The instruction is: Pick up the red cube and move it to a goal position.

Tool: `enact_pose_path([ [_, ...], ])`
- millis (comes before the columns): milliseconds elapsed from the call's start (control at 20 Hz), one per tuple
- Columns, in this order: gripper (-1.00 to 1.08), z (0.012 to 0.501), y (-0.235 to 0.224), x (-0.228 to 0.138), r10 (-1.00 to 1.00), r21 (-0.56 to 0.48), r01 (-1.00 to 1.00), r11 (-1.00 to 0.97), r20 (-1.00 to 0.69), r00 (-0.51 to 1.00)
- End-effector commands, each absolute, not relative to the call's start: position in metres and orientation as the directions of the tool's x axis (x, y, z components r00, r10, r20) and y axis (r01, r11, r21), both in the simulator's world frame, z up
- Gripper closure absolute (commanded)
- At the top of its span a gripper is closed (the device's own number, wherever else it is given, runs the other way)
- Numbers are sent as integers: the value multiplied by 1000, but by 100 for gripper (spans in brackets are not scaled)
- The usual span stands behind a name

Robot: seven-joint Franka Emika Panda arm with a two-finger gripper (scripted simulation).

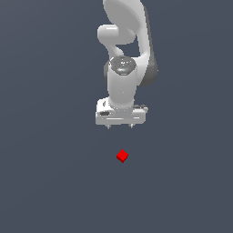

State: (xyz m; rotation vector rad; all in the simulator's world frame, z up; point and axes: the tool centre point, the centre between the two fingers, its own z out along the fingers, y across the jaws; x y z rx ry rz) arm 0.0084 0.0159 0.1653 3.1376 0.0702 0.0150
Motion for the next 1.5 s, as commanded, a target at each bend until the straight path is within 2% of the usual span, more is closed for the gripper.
enact_pose_path([
  [0, -92, 165, 16, 8, 45, 3, 45, -999, 9, 999],
  [650, -92, 145, 22, 18, -62, 3, -62, -998, 8, 998],
  [1450, -92, 67, 33, 62, -453, 2, -453, -892, 5, 892],
])
